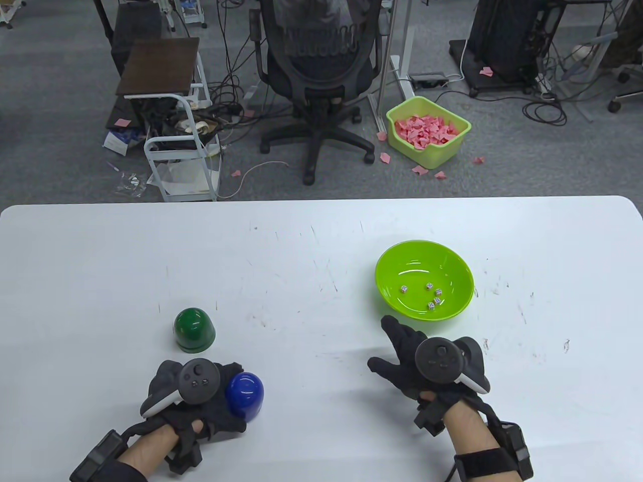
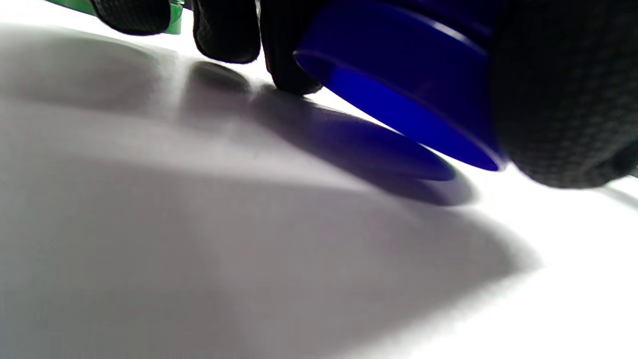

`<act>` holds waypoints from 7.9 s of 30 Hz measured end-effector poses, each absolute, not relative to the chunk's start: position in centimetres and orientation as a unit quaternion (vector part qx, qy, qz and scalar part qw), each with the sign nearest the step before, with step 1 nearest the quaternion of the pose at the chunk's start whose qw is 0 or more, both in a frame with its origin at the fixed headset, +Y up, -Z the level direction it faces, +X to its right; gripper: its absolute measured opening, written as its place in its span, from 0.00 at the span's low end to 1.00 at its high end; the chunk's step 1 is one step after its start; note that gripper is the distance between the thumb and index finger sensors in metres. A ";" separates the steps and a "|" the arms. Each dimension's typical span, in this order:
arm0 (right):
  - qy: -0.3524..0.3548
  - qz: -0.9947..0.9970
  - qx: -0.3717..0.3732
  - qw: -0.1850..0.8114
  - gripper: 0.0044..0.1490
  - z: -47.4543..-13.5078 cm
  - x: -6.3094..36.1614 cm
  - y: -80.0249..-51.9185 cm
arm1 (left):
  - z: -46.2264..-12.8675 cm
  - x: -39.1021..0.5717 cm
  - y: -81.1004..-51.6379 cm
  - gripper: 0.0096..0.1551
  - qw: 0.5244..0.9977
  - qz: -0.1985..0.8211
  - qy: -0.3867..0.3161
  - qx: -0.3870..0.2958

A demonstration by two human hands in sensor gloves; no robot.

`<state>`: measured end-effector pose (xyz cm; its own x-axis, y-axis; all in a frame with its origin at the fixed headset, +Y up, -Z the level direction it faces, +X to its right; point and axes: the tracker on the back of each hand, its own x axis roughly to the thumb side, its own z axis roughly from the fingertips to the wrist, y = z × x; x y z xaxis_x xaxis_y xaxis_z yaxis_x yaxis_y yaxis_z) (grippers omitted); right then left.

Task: Pour dice into bowl

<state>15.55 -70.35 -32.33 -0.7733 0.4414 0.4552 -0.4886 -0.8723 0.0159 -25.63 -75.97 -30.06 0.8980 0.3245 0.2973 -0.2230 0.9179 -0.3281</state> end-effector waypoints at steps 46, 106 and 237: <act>-0.038 0.944 0.220 0.244 0.58 -32.6 15.9 -70.7 | -39.3 -31.6 -71.9 0.67 0.980 0.135 0.087 -0.113; -0.054 0.925 0.273 0.257 0.60 -31.2 12.6 -70.6 | -35.3 -20.7 -65.4 0.67 0.970 0.217 -0.108 -0.015; -0.094 0.907 0.290 0.289 0.77 -30.5 10.6 -71.1 | -32.9 -12.6 -65.2 0.59 0.936 0.225 -0.250 -0.102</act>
<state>10.61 -71.13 -30.47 -0.6644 0.4695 0.5815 -0.5788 -0.8155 -0.0029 -12.63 -65.23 -32.95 0.7747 0.4712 0.4218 -0.3698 0.8786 -0.3022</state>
